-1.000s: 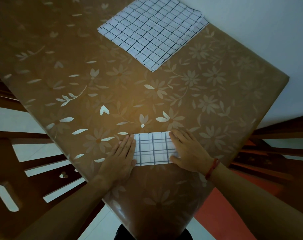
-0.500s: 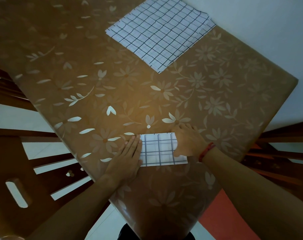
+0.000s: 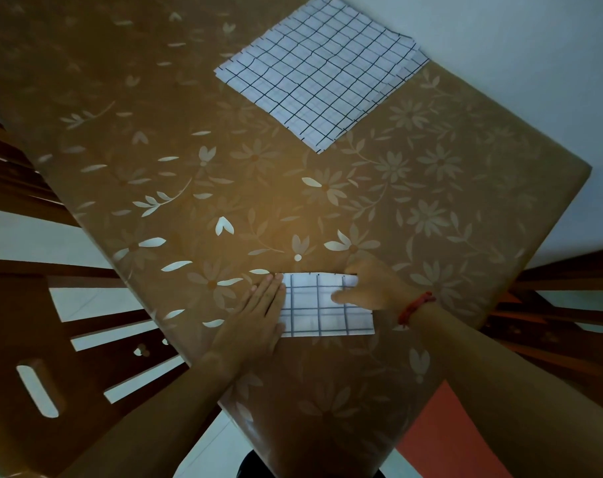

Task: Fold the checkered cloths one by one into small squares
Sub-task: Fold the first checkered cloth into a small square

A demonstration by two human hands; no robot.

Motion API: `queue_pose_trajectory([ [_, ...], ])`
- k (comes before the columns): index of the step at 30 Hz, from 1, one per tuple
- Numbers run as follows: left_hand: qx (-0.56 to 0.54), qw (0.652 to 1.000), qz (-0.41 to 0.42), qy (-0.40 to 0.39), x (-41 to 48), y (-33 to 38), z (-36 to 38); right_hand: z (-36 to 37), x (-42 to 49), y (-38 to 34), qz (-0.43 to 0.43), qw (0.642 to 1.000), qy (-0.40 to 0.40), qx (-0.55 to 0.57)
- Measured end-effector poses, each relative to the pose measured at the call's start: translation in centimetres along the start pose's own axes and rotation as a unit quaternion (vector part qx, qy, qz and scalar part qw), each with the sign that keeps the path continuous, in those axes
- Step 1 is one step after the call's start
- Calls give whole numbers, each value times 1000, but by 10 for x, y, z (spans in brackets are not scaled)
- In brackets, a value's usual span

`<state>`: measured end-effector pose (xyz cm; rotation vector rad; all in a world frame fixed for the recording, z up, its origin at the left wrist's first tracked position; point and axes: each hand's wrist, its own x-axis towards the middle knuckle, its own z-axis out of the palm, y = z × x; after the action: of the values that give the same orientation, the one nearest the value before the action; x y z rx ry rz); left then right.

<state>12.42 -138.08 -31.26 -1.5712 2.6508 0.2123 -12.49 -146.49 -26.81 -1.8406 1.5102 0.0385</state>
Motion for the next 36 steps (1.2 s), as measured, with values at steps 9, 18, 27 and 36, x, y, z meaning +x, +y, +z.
queue_pose_trajectory([
  [9, -146, 989, -7, 32, 1, 12, -11, 6, -22, 8, 95, 983, 76, 134],
  [18, -192, 978, 25, 75, -1, 47, -2, 37, -68, -3, 311, 774, 114, 539],
  [27, -137, 987, 15, 77, -7, 56, 17, 47, -87, -6, 311, 731, 13, 607],
  [36, -135, 986, 5, 100, -13, 55, 17, 62, -116, 33, -31, 978, 198, 53],
])
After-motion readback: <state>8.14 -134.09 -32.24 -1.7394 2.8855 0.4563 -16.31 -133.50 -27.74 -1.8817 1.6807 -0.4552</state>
